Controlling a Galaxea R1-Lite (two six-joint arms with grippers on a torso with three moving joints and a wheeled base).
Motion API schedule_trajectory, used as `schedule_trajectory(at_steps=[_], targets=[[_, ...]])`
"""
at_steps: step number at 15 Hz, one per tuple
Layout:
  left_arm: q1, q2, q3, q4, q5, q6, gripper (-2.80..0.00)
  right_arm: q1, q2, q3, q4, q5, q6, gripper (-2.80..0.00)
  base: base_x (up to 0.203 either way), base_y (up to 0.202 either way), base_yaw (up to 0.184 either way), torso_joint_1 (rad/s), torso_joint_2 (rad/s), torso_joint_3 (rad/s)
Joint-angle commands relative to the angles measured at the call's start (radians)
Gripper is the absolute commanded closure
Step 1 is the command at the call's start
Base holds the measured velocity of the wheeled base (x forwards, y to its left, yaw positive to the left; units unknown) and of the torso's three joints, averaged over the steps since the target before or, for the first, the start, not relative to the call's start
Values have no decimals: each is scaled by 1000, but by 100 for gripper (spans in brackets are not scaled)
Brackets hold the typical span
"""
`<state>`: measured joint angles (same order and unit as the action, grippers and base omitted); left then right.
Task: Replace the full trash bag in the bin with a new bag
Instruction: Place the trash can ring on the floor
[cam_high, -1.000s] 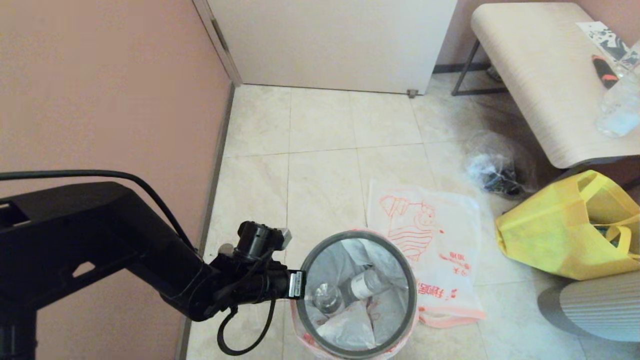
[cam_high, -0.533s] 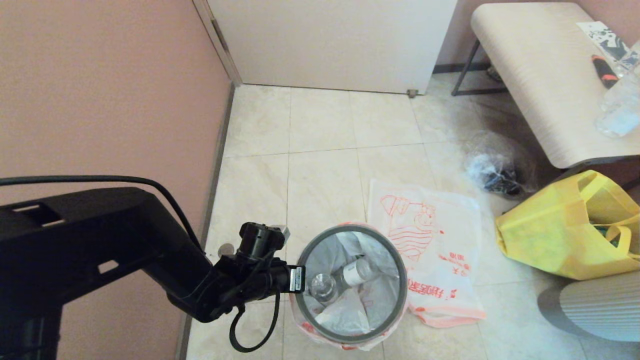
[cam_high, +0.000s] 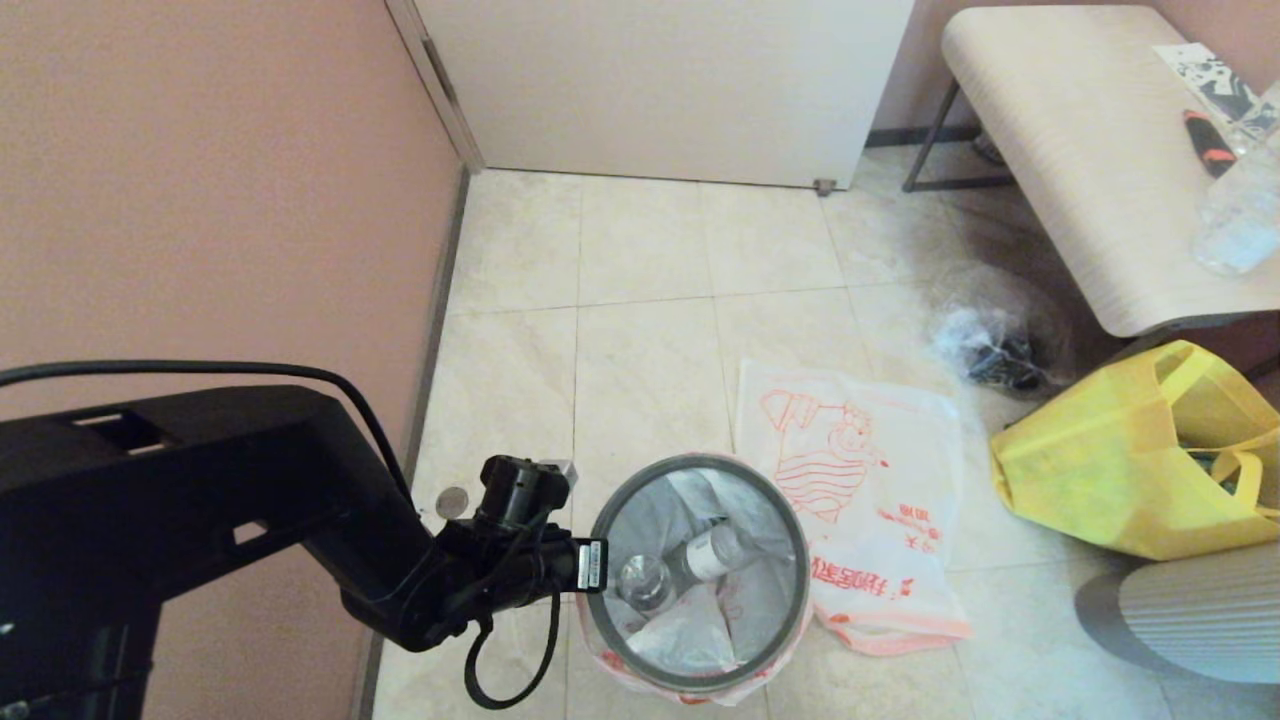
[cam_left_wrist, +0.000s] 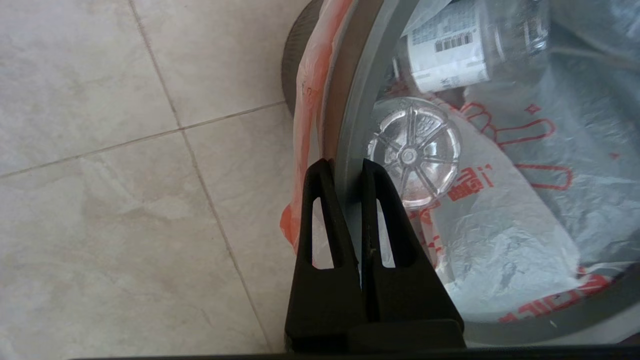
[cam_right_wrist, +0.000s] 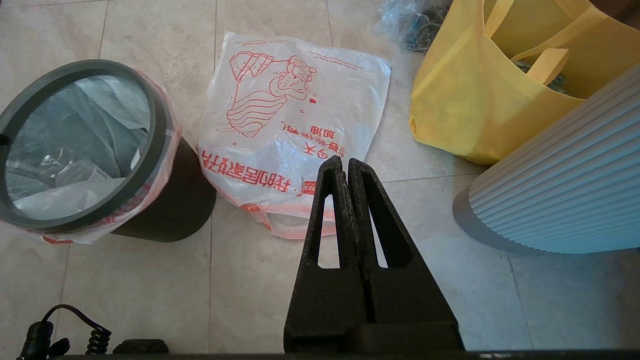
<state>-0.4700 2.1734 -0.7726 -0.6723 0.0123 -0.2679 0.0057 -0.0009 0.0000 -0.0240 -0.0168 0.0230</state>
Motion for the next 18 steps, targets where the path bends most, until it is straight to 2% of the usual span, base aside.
schedule_trajectory(at_steps=[1, 7, 10, 18], targets=[[-5, -12, 13, -3, 3, -2, 0, 0, 1, 11, -1, 0, 0, 0, 0, 0, 0, 0, 0, 0], [-31, -63, 73, -39, 7, -2, 0, 0, 1, 11, -1, 0, 0, 0, 0, 0, 0, 0, 0, 0], [-33, -57, 67, -41, 26, -2, 0, 0, 1, 11, -1, 0, 0, 0, 0, 0, 0, 0, 0, 0], [-33, -71, 76, -52, 26, -1, 0, 0, 1, 11, -1, 0, 0, 0, 0, 0, 0, 0, 0, 0]])
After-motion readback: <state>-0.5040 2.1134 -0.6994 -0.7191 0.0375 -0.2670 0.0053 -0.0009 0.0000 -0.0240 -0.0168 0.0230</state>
